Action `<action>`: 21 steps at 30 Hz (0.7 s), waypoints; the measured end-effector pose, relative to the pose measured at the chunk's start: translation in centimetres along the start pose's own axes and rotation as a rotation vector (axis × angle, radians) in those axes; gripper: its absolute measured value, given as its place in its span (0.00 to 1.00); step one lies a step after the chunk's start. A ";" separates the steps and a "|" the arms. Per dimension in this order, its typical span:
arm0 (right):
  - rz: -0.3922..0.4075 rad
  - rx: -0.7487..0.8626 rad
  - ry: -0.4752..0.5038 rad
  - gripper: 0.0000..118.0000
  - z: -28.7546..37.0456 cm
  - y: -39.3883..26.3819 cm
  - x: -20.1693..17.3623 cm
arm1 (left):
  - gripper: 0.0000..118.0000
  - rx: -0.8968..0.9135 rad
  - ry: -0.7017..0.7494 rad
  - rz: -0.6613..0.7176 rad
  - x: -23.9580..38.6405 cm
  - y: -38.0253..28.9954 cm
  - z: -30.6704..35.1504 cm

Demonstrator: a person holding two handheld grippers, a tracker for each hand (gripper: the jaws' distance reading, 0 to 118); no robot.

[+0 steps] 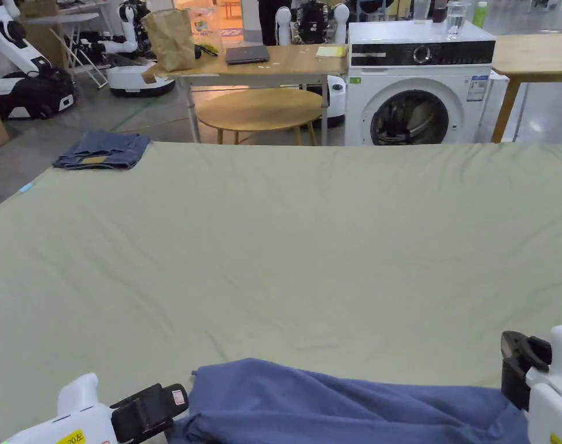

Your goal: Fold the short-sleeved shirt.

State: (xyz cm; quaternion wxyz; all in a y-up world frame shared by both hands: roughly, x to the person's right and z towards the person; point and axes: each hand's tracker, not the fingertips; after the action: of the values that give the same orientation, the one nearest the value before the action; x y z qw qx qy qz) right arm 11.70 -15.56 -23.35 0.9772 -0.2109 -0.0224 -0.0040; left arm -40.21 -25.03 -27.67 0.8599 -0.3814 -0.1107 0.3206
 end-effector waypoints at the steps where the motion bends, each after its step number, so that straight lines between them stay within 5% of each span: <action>1: -0.004 -0.003 0.001 0.00 0.0 -0.1 -0.2 | 1.00 -0.009 -0.087 0.098 -1.4 -0.2 -0.7; 7: -0.007 -0.011 -0.003 0.00 0.1 0.2 -0.6 | 1.00 -0.150 -0.545 0.511 -3.8 -3.4 -8.2; 10: -0.003 -0.011 -0.016 0.00 0.3 0.4 -0.6 | 0.96 -0.092 -0.613 0.592 -2.4 -4.0 -10.6; 11: -0.004 -0.013 -0.018 0.00 0.3 0.5 -0.5 | 0.76 -0.095 -0.585 0.576 -1.4 -3.8 -10.8; 12: -0.003 -0.016 -0.020 0.00 0.2 0.5 -0.4 | 0.36 -0.078 -0.522 0.564 -1.0 -3.4 -10.7; 14: 0.002 -0.021 -0.026 0.00 0.2 0.5 -0.4 | 0.07 -0.088 -0.284 0.444 -0.4 -2.4 -10.7; 15: 0.004 -0.022 -0.025 0.00 0.2 0.5 -0.4 | 0.04 -0.106 -0.174 0.383 -0.2 -2.3 -10.6; 18: 0.011 -0.029 -0.023 0.00 0.4 0.4 -0.4 | 0.04 -0.094 -0.230 0.374 -0.6 -1.5 -9.7; 21: 0.025 -0.034 -0.023 0.00 0.4 0.2 -0.3 | 0.04 0.014 -0.055 0.132 0.8 0.1 -7.3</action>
State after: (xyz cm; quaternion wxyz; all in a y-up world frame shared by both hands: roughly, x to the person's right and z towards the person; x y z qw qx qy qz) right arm 11.35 -15.20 -23.06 0.9731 -0.2279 -0.0311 0.0102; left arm -36.44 -28.78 -32.79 0.8363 -0.3730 -0.1067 0.3875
